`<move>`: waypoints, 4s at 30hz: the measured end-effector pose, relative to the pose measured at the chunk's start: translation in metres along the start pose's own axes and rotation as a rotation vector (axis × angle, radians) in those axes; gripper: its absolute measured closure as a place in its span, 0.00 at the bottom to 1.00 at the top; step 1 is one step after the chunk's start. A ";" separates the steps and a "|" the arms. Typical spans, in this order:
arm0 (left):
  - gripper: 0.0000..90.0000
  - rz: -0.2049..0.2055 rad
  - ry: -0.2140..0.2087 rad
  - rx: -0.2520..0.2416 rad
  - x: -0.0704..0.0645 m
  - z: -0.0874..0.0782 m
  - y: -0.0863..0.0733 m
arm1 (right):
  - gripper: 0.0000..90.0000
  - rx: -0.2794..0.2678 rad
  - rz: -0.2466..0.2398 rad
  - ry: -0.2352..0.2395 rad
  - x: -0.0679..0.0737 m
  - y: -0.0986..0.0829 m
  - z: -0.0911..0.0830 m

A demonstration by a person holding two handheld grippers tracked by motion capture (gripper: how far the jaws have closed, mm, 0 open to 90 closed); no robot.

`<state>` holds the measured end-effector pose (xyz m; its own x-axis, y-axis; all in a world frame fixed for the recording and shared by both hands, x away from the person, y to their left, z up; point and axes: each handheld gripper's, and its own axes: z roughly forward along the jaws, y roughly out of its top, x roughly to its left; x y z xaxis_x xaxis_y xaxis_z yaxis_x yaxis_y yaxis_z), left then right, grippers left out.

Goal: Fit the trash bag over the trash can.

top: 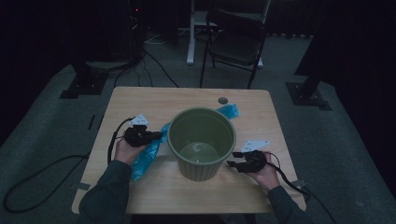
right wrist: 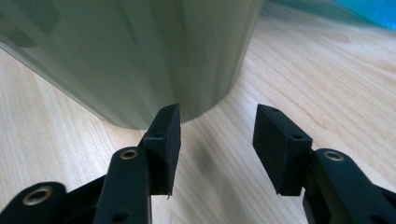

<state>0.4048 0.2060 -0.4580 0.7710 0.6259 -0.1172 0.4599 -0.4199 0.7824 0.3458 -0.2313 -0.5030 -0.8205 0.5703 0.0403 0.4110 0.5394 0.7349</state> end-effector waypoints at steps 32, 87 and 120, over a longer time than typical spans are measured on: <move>0.99 0.093 -0.037 -0.132 -0.013 -0.040 0.081 | 0.76 -0.025 -0.011 0.037 -0.005 0.021 -0.003; 0.99 0.216 -0.277 -0.153 -0.100 0.034 0.175 | 0.77 -0.046 -0.037 0.065 0.004 0.022 0.001; 0.99 0.170 -0.249 -0.143 -0.079 -0.018 0.115 | 0.75 -0.180 -0.004 -0.031 -0.009 0.026 -0.045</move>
<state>0.3882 0.1204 -0.3478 0.9235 0.3676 -0.1096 0.2624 -0.3968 0.8796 0.3460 -0.2504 -0.4537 -0.8082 0.5887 0.0178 0.3274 0.4239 0.8445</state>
